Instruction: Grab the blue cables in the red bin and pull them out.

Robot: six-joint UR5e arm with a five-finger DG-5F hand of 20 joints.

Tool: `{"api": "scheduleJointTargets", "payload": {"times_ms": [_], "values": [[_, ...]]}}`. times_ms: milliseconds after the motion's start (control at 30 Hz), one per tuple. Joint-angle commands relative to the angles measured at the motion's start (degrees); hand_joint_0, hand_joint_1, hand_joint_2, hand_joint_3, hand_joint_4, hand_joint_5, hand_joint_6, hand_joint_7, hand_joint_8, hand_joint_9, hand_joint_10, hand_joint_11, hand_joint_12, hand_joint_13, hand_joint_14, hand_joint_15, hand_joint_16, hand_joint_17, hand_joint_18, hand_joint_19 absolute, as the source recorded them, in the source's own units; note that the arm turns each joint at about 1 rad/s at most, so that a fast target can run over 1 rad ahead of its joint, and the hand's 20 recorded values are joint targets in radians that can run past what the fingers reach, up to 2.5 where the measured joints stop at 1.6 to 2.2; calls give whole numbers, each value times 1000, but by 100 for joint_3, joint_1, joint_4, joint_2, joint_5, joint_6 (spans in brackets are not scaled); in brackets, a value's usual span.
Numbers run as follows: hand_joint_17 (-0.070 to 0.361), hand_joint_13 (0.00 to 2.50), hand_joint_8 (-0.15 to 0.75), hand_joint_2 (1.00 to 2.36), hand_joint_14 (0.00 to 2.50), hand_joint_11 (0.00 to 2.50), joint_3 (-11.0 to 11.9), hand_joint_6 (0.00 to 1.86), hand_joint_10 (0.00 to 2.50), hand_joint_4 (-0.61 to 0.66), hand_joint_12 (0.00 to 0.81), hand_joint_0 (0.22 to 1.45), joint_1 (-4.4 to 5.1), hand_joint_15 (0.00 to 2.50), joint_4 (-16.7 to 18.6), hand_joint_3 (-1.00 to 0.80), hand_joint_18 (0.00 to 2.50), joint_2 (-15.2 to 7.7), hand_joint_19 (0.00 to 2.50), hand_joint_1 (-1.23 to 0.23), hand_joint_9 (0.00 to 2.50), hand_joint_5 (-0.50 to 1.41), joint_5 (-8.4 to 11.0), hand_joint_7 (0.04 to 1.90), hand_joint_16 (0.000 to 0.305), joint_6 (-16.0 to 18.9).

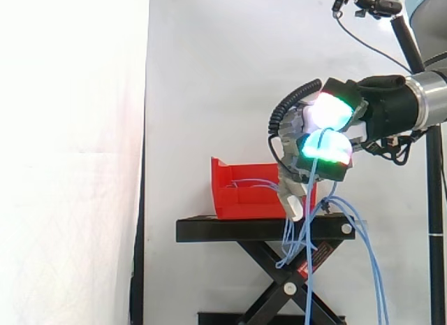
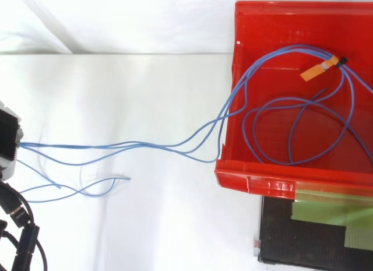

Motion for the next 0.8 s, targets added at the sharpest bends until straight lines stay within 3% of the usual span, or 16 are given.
{"api": "scheduleJointTargets", "payload": {"times_ms": [0,767], "values": [[102,795,300,1000,21,710,0,364,23,256,362,729,-1,596,-3,-1000,530,0,621,-807,947,911,0,643,45,6],[104,791,302,1000,23,707,0,316,26,275,364,720,-1,591,-3,-1000,526,0,626,-843,944,915,0,658,46,33]]}}
